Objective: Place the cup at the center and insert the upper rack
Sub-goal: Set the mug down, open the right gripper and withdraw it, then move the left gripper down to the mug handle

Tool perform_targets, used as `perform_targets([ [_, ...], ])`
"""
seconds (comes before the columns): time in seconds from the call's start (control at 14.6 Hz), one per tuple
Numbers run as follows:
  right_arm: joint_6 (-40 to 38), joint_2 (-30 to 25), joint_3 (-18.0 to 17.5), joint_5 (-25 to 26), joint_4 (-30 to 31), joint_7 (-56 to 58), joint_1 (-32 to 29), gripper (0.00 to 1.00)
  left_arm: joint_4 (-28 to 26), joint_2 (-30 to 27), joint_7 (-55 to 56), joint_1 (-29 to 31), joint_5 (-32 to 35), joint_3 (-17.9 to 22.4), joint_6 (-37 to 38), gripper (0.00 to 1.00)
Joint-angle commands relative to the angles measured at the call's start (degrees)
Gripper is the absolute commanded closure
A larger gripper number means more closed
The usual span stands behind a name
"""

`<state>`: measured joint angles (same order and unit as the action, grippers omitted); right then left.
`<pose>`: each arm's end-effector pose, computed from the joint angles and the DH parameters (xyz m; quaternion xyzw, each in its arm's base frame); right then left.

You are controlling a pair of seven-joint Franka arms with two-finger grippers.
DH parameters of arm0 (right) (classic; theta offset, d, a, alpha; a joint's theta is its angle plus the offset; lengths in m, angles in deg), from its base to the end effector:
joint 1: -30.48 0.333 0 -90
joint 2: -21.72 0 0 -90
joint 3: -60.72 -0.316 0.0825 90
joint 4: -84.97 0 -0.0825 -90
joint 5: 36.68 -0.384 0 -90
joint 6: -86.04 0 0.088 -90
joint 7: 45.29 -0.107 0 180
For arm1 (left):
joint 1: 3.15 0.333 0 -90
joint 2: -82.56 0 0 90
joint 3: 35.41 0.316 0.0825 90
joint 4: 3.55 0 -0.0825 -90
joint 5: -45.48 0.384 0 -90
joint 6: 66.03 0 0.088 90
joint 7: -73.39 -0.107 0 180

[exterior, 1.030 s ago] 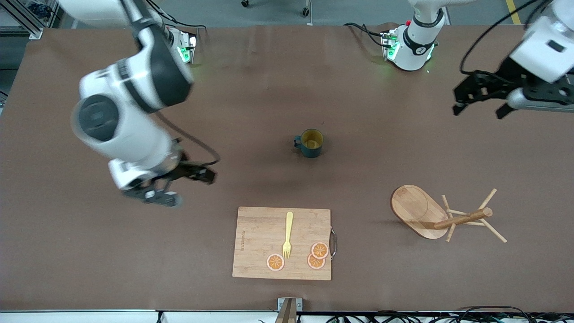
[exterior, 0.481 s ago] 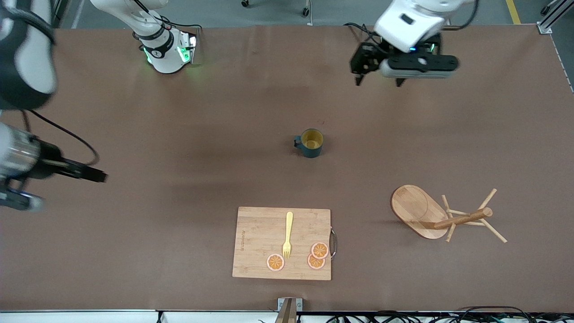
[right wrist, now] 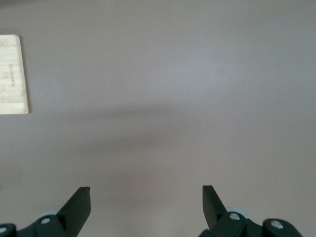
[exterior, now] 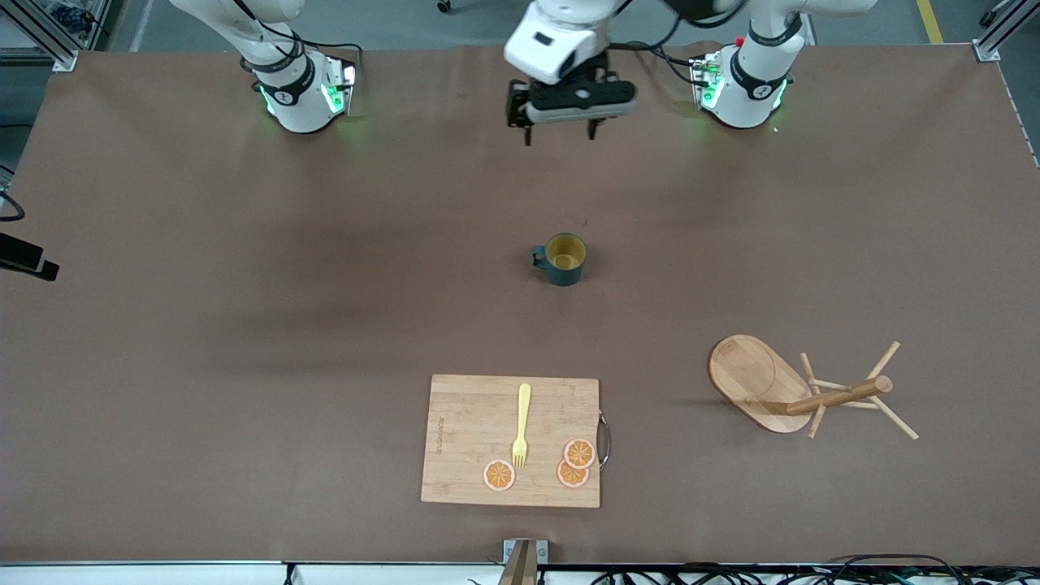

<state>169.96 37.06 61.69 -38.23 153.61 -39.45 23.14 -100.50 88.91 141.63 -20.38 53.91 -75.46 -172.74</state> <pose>0.6184 -0.0854 0.6312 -0.9997 0.0198 -0.0009 0.0112 0.3473 -0.4885 0.5433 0.9952 0.0803 0.0515 0.0220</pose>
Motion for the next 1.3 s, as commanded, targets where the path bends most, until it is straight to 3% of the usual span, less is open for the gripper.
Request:
perform_targets([
  [0.0,3.1,-4.5,-0.4,2.4,5.5,0.0,2.0,0.0,-2.4,3.6,11.8,-6.0,7.7,0.2,-3.3,0.0],
  [0.21,3.2,-4.7,5.5,1.5,6.0,-0.2,7.1,0.0,-3.5,10.1,26.3,-12.9,19.3,0.2,-4.5,0.0],
  [0.41,3.9,-7.5,5.5,1.0,10.5,-0.7,7.3,0.0,-5.7,15.1,37.2,-17.7,28.6,0.2,-5.4,0.0],
  [0.76,8.8,-16.1,5.4,0.7,23.5,-2.1,7.8,0.0,-10.9,22.6,56.4,-23.5,45.8,0.2,-6.5,0.0],
  [1.03,7.4,-17.4,5.1,0.7,25.1,-6.1,8.4,0.0,-16.4,25.9,69.5,-26.1,61.2,0.3,-6.1,0.01],
  [1.24,9.0,-17.1,5.1,0.7,25.2,-3.7,8.4,0.0,-17.9,27.7,71.1,-26.5,67.2,0.6,-5.1,0.01],
])
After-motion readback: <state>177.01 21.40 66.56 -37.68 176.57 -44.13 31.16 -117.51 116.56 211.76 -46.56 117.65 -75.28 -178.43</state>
